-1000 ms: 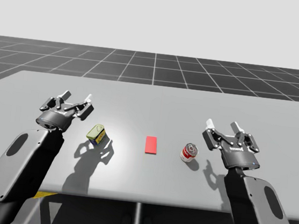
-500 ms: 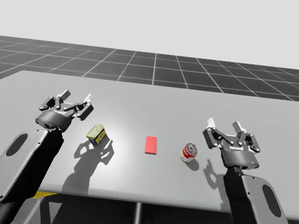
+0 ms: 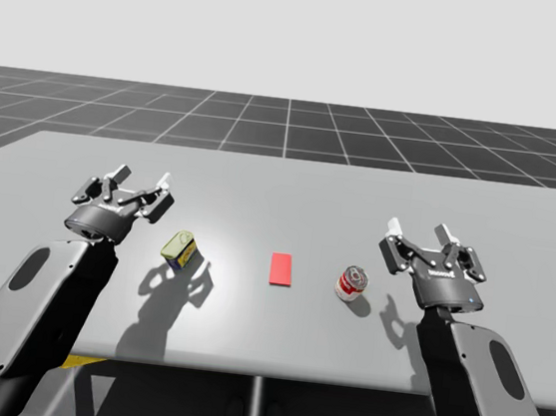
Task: Look at the card. If it is red, pick the object on the left. If it is green, pick the object on the right.
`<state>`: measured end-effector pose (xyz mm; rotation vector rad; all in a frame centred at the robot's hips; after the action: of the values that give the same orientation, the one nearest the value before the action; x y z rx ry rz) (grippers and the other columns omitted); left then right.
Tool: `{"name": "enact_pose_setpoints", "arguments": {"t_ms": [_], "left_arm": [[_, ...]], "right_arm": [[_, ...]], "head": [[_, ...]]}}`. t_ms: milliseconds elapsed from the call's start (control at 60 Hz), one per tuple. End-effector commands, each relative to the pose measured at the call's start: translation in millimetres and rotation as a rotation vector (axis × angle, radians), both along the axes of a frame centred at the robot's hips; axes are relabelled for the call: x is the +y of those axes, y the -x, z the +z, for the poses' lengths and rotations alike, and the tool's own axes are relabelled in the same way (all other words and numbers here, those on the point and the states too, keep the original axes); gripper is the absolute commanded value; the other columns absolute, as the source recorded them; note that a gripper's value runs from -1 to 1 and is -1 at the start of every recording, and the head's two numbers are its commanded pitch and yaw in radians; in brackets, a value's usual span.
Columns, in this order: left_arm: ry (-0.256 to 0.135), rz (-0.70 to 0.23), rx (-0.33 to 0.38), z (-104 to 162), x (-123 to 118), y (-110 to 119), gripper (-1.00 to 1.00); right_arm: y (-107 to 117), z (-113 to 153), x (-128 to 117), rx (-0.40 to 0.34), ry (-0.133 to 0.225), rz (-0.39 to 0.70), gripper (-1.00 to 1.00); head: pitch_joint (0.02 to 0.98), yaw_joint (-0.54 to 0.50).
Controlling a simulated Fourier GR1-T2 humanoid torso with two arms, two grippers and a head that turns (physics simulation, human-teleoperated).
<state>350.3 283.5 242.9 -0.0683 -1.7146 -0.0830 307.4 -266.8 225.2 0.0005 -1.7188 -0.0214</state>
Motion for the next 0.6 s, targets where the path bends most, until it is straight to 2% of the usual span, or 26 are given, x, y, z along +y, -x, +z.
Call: {"name": "enact_pose_setpoints", "arguments": {"t_ms": [17,400,600], "left_arm": [[-0.002,-0.003,-0.002,0.7,-1.6,0.0,-1.00],[-0.003,-0.002,-0.003,0.7,-2.5,1.1,-1.00],[-0.003,-0.002,-0.003,0.7,-2.5,1.1,-1.00]], "right_arm": [[-0.7,0.4,-0.7,0.000,0.000,-0.001,-1.00],[-0.5,0.6,-0.7,0.000,0.000,-0.001,-1.00],[0.0,0.8,-0.8,0.001,0.001,0.002,-1.00]], "head": [[0.852,-0.03],[0.853,-0.03],[0.850,0.04]]}}
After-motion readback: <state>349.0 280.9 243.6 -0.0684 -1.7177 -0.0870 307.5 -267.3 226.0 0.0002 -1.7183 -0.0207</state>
